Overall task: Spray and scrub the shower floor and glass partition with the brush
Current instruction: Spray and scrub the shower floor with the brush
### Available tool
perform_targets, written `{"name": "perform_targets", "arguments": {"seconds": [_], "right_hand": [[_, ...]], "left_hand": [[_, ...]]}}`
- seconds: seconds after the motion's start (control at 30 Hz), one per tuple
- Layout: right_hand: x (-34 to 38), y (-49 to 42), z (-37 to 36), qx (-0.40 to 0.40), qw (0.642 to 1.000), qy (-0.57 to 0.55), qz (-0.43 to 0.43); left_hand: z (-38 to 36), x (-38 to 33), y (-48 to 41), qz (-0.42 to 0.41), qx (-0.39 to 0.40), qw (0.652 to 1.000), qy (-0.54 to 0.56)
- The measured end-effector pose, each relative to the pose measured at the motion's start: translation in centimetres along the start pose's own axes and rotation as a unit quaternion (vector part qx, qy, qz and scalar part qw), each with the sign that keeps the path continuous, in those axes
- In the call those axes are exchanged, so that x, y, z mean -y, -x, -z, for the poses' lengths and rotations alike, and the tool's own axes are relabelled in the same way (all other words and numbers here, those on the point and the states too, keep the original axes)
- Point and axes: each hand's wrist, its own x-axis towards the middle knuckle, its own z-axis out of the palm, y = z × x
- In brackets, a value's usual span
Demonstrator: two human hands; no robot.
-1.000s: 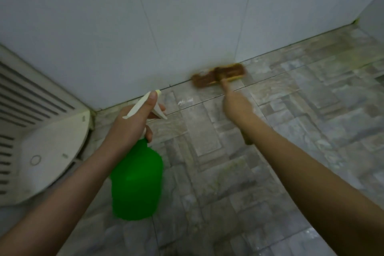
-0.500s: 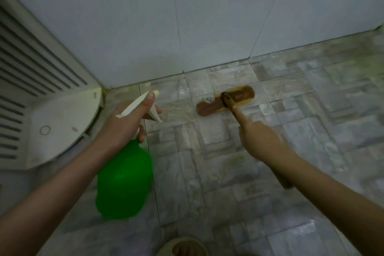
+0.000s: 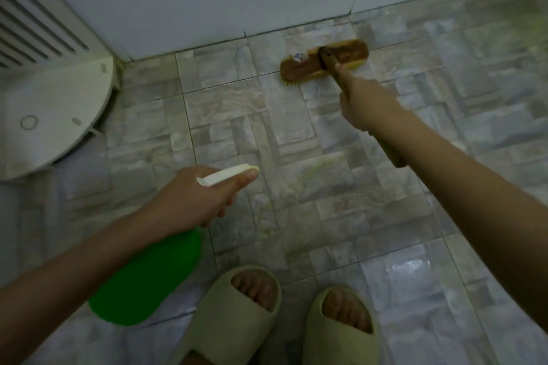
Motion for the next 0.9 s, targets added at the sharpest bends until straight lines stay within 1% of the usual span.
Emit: {"name": "perform_targets", "arguments": {"seconds": [0.13,0.2,0.3,0.43,0.5,0.6,0.7,0.77,0.83,0.9], "right_hand": [[-0.7,0.9,0.4,0.007,1.000,-0.024,-0.010],[-1.0,1.3,0.3,0.006,0.999,-0.032,-0.013],[-1.3,1.7,-0.2,-0.005,0.999,-0.030,-0.015],[-1.6,2.4,-0.8,-0.013,0.999,-0.026,-0.016],[-1.8,2.5,-1.0,-0.011,0.999,-0.029,-0.019],[-1.9,2.5,-1.3,-0.014,0.999,-0.029,-0.015],[-1.8,2.6,-1.3,-0.020,0.999,-0.025,-0.006],[-2.0,3.3,-1.3,-0.014,0.999,-0.034,-0.002],[-2.8,5.3,-1.3,-0.006,0.999,-0.032,0.010],[-4.3,9.0,-1.5,0.005,0.999,-0.003,0.033]], "left_hand": [[-0.4,0.1,0.7,-0.019,0.053,0.997,-0.059],[-0.9,0.5,1.1,-0.024,0.037,0.996,-0.082],[-1.2,0.3,0.9,-0.024,-0.008,0.998,-0.063],[-0.9,-0.2,0.8,-0.051,0.043,0.995,-0.069],[-1.4,0.3,0.9,-0.053,0.038,0.994,-0.088],[-1.6,0.1,1.0,-0.041,0.023,0.997,-0.060],[-1.5,-0.1,1.0,-0.063,0.036,0.996,-0.054],[-1.4,0.0,0.8,-0.058,0.022,0.997,-0.049],[-1.1,-0.3,0.7,-0.053,-0.006,0.998,-0.021],[-0.4,-0.9,0.9,-0.063,-0.015,0.998,-0.004]]}}
